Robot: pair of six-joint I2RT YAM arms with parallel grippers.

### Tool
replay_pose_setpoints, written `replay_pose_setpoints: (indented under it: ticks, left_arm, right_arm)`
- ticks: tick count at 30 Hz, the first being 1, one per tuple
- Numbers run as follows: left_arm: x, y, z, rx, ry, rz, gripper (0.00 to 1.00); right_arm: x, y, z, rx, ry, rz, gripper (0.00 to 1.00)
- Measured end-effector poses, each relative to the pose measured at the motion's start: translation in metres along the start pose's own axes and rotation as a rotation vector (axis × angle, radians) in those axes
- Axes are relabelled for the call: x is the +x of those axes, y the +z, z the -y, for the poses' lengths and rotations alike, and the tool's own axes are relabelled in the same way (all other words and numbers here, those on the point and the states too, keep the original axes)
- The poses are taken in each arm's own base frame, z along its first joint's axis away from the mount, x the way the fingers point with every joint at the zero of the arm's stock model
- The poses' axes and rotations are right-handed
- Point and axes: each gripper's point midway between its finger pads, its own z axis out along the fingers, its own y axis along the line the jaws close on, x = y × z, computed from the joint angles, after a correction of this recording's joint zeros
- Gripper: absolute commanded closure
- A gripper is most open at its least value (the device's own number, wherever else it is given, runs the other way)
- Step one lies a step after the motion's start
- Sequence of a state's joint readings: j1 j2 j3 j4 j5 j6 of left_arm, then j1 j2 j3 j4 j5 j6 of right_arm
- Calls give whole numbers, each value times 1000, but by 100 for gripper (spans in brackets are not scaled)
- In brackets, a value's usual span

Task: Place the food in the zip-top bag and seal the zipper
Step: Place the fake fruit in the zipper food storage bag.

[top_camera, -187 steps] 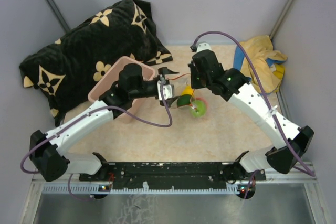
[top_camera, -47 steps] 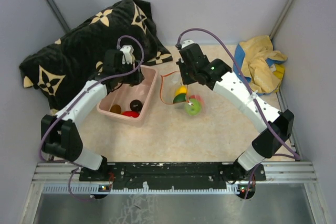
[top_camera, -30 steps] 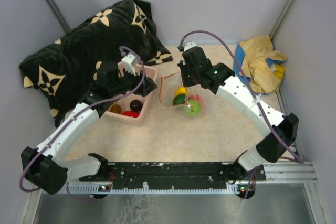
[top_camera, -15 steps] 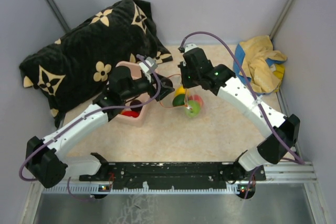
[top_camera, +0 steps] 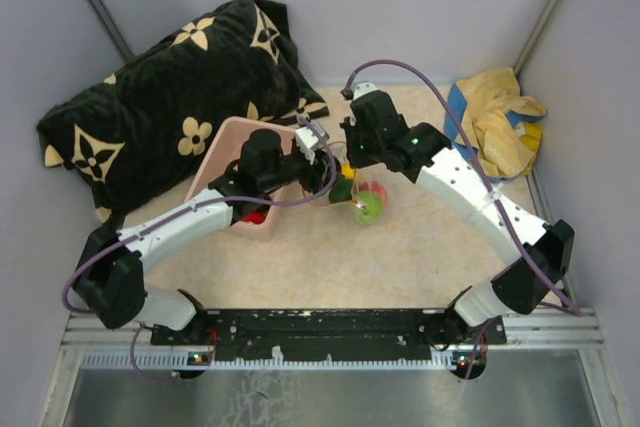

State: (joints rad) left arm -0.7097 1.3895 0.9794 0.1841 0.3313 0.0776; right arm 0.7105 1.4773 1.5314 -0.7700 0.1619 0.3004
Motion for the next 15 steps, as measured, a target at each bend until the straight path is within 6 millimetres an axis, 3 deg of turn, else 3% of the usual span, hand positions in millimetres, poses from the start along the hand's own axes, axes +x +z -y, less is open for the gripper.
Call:
replay_pose_setpoints:
  ticks: [6,15]
  left_arm:
    - [23,16,-15,-61,30,-56,32]
    - [19,20,-22,-95,46,-48,11]
  right_arm:
    - [-3,-5,0,-4,9,12,100]
    - [-4,-6,-1,-5,19,17,100]
